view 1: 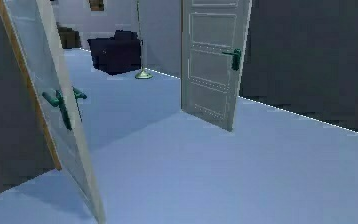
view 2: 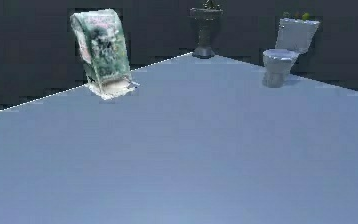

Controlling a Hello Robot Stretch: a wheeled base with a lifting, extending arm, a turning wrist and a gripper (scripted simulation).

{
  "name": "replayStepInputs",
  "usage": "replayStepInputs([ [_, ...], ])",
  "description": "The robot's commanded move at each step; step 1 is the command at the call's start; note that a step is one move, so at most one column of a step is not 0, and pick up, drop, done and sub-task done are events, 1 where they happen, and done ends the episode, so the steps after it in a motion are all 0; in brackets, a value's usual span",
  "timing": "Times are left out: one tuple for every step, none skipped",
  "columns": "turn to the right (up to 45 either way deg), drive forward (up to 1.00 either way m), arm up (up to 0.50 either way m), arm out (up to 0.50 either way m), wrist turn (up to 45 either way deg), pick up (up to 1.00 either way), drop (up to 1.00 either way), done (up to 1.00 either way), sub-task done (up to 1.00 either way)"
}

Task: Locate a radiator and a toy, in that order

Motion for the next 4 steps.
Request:
replayStepInputs([
  [0.0,0.90,0.00,0.00,0.0,0.00,0.00,0.00,0.00],
  [0.0,0.45,0.00,0.00,0.0,0.00,0.00,0.00,0.00],
  [-42.0,0.00,0.00,0.00,0.0,0.00,0.00,0.00,0.00],
  [0.0,1.00,0.00,0.00,0.0,0.00,0.00,0.00,0.00],
])
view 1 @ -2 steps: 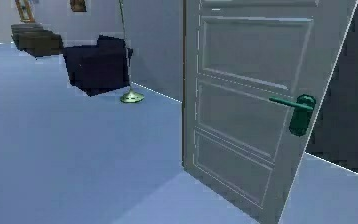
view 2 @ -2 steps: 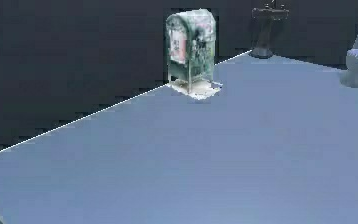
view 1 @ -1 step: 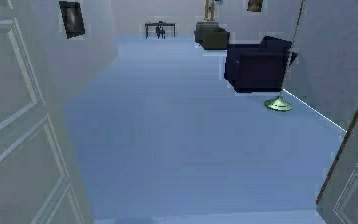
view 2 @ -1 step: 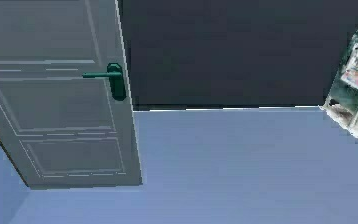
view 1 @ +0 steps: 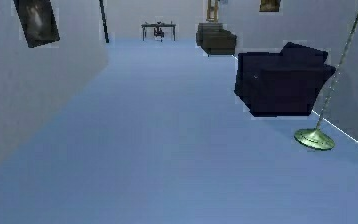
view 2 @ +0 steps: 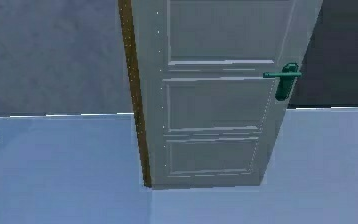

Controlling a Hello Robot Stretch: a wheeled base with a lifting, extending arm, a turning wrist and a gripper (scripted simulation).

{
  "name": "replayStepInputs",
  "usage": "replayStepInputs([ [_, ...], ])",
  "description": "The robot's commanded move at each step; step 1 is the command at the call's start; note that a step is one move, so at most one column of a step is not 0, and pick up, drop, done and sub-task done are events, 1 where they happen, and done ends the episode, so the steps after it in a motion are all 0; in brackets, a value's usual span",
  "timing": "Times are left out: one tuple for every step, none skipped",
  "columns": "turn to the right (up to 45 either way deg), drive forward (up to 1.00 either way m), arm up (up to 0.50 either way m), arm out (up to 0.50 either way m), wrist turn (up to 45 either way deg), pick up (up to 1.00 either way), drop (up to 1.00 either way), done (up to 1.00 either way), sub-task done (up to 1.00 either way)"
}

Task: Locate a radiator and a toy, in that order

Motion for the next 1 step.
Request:
replayStepInputs([
  [-3.0,0.00,0.00,0.00,0.0,0.00,0.00,0.00,0.00],
])
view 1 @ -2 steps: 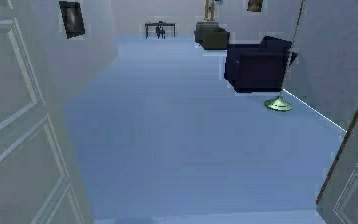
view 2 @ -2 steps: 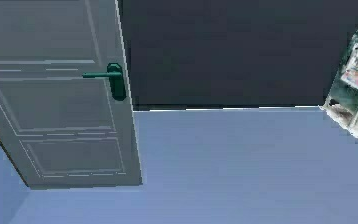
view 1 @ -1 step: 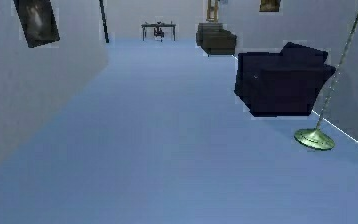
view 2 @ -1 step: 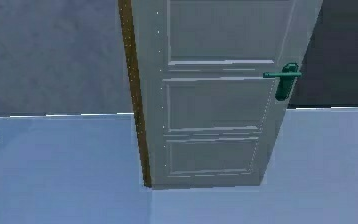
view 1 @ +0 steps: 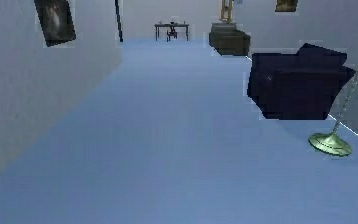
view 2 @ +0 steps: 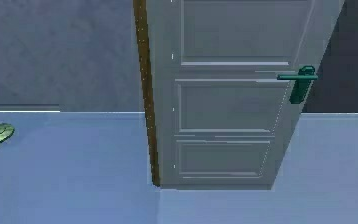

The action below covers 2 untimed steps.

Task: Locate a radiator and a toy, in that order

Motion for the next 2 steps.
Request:
replayStepInputs([
  [0.0,0.30,0.00,0.00,0.0,0.00,0.00,0.00,0.00],
  [-9.0,0.00,0.00,0.00,0.0,0.00,0.00,0.00,0.00],
])
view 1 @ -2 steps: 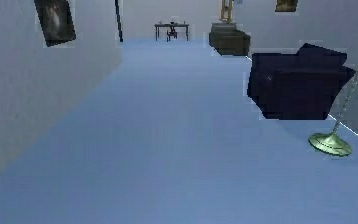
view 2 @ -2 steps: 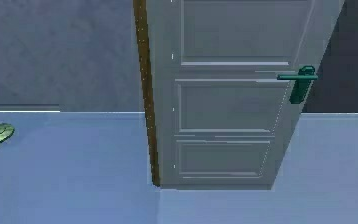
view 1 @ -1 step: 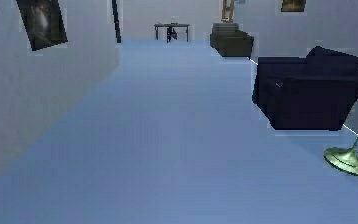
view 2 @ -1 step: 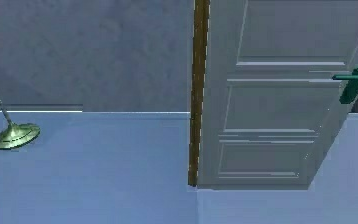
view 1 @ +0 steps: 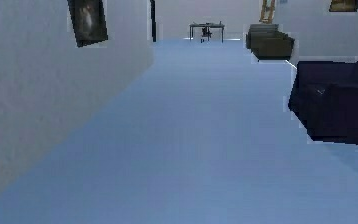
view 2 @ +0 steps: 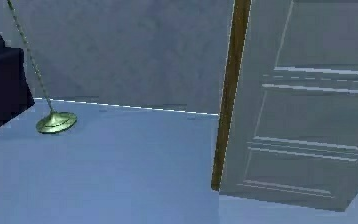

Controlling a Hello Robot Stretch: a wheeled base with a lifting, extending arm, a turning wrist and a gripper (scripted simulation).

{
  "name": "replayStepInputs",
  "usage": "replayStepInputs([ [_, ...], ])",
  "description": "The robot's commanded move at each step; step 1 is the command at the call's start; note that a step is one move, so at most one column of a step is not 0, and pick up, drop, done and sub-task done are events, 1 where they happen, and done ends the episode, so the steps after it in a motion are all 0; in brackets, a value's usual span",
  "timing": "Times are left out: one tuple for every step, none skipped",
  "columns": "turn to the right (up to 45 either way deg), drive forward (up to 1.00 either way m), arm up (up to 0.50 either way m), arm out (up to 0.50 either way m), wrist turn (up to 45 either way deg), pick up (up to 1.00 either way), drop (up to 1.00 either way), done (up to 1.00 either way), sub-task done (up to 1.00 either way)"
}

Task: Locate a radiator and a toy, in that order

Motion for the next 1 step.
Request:
replayStepInputs([
  [0.0,1.00,0.00,0.00,0.0,0.00,0.00,0.00,0.00],
])
